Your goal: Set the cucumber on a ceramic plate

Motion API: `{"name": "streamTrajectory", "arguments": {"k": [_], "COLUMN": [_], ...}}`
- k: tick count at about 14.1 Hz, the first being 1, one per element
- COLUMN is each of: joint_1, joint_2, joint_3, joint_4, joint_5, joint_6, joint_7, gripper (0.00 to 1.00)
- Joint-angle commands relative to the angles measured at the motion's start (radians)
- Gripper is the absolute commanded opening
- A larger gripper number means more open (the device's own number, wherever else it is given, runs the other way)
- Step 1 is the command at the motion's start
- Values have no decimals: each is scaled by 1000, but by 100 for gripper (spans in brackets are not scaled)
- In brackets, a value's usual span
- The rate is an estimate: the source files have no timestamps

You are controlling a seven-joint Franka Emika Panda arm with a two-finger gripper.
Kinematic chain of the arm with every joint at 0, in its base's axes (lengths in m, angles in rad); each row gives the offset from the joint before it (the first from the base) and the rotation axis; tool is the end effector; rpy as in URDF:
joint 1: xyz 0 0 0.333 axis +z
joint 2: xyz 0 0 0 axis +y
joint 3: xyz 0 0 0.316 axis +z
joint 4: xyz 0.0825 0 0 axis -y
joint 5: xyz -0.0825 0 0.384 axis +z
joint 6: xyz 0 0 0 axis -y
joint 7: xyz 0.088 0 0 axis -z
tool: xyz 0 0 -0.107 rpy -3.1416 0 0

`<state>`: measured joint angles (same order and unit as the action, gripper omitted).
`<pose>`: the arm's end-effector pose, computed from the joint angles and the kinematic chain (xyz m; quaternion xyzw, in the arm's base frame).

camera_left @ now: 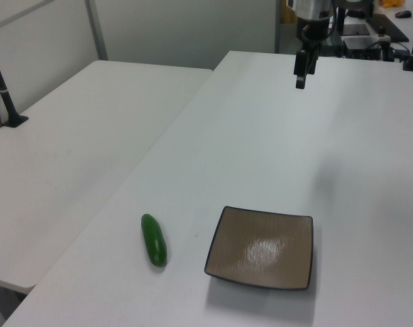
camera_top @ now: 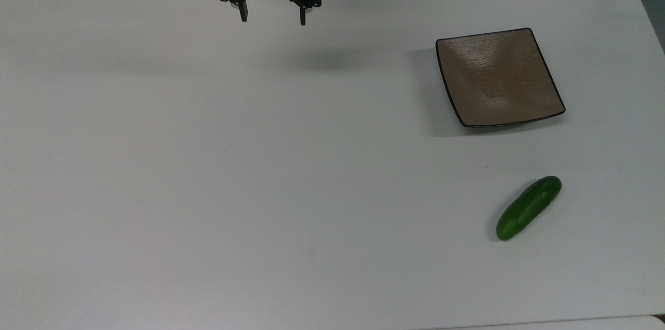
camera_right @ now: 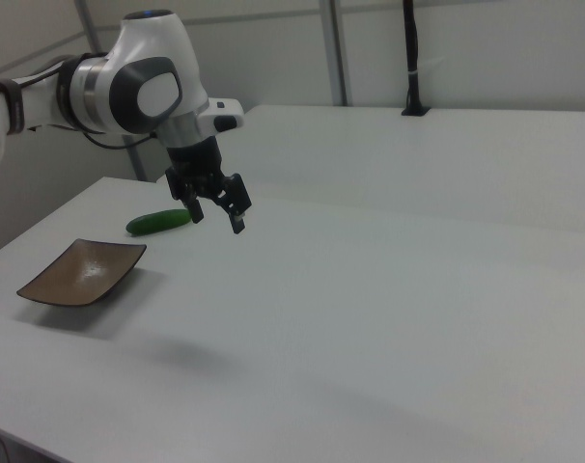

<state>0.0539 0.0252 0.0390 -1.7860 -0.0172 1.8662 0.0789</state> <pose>0.5744 0.0520 0.5335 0.9995 0.0093 0.0281 0.0054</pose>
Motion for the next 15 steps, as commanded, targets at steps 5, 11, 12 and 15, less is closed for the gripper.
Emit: {"name": "streamTrajectory", "arguments": {"k": [5, 11, 12, 15], "joint_1": [1, 18, 23, 50], "joint_2": [-30, -14, -4, 77], "joint_3": [-7, -7, -7, 4], "joint_4": [-15, -12, -10, 80], "joint_5": [-6, 2, 3, 8], "joint_6": [-45, -51, -51, -59], "joint_7": [-5, 77, 100, 230], "gripper": [100, 100, 100, 100]}}
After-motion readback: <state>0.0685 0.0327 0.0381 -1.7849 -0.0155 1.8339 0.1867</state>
